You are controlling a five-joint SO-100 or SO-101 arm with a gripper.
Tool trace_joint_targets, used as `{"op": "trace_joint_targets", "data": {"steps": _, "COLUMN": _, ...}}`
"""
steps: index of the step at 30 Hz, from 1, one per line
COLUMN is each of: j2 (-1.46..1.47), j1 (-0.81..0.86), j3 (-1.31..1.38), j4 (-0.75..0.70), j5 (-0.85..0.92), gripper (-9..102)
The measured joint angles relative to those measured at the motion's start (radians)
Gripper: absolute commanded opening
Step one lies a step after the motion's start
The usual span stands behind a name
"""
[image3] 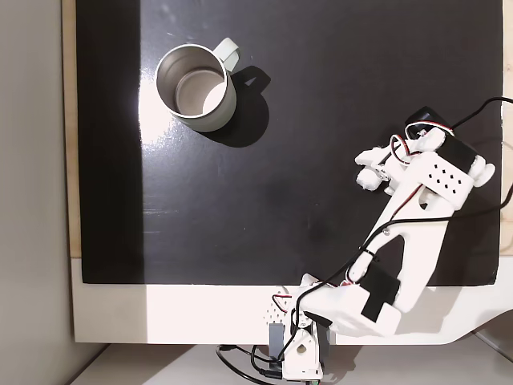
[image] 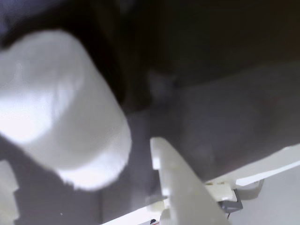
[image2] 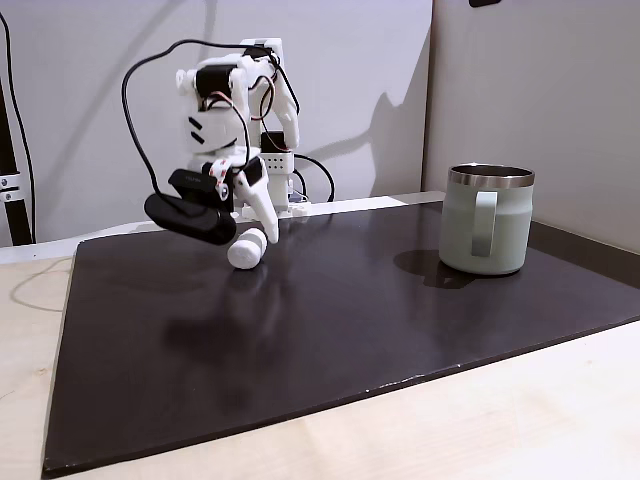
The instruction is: Grasp a gauze and put it in the cup.
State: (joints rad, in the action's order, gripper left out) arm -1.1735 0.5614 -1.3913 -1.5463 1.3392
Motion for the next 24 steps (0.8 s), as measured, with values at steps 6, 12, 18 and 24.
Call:
{"op": "trace_joint_targets", "data": {"steps": 6, "j2": 0.052, "j1": -0.003, "j3": 0.000, "j4": 0.021, "j5": 0.000, "gripper": 26}}
{"op": "trace_joint_targets", "data": {"steps": 12, "j2": 0.072, "j1": -0.009, "j3": 0.000, "j4": 0.031, "j5": 0.000, "gripper": 15}}
{"op": "trace_joint_targets", "data": {"steps": 18, "j2": 0.077, "j1": -0.011, "j3": 0.000, "j4": 0.049, "j5": -0.028, "gripper": 0}}
{"op": "trace_joint_targets", "data": {"steps": 24, "j2": 0.077, "j1": -0.020, "j3": 0.000, "j4": 0.040, "j5": -0.048, "gripper": 0}}
